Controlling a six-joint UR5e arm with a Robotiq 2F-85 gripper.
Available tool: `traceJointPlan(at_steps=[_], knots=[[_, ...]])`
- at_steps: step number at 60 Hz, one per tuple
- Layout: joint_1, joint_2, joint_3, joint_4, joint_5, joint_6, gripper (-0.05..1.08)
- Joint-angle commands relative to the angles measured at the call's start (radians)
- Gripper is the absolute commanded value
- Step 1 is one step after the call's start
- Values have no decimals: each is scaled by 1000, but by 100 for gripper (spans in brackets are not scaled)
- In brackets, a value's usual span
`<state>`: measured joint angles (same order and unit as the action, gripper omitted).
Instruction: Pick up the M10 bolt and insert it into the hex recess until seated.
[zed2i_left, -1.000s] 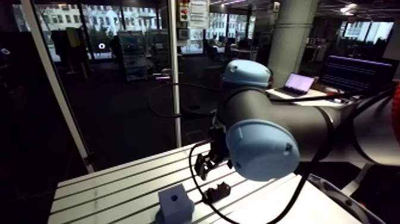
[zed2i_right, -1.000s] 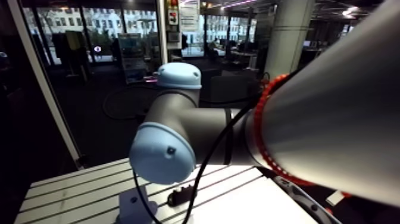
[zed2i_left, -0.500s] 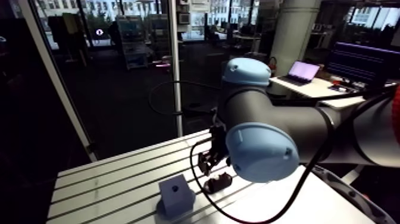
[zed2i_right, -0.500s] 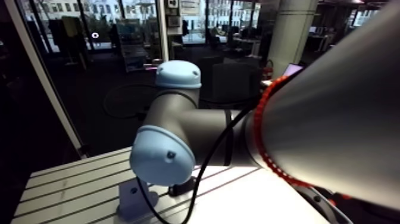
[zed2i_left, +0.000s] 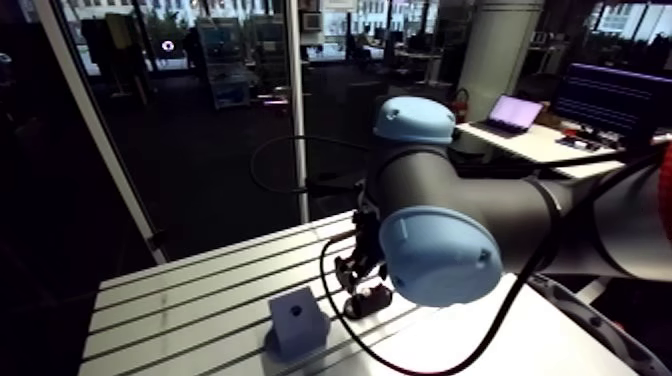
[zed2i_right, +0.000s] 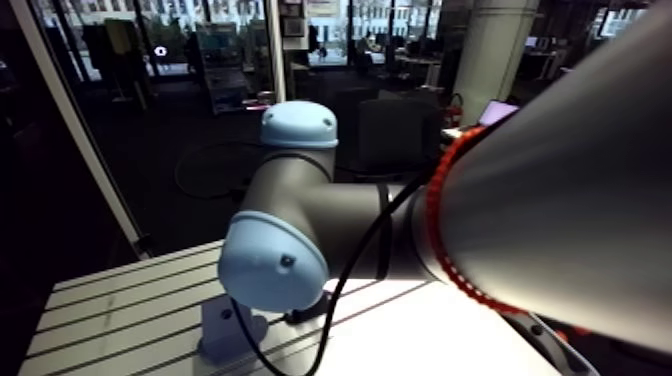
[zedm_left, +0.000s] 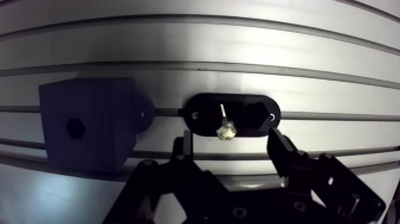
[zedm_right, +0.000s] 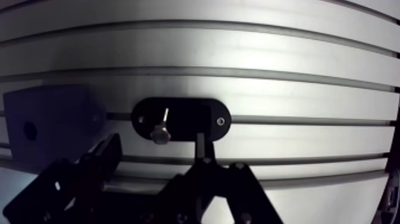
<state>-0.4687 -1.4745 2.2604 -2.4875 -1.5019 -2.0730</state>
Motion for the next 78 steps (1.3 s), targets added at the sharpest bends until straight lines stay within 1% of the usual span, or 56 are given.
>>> traceJointPlan(at_steps=[1,7,8,9,11,13,15,47,78], knots=[[1,10,2,-19,-1,0,31],[1,17,2,-29,-2,1,32],[2,19,2,-32,-6,1,32],[2,19,2,-32,-6,1,32],[4,22,2,-38,-18,1,32],[4,22,2,-38,-18,1,32],[8,30,0,-45,-23,1,34],[18,56,-3,-54,-24,16,37],[18,64,-1,-52,-24,20,40]])
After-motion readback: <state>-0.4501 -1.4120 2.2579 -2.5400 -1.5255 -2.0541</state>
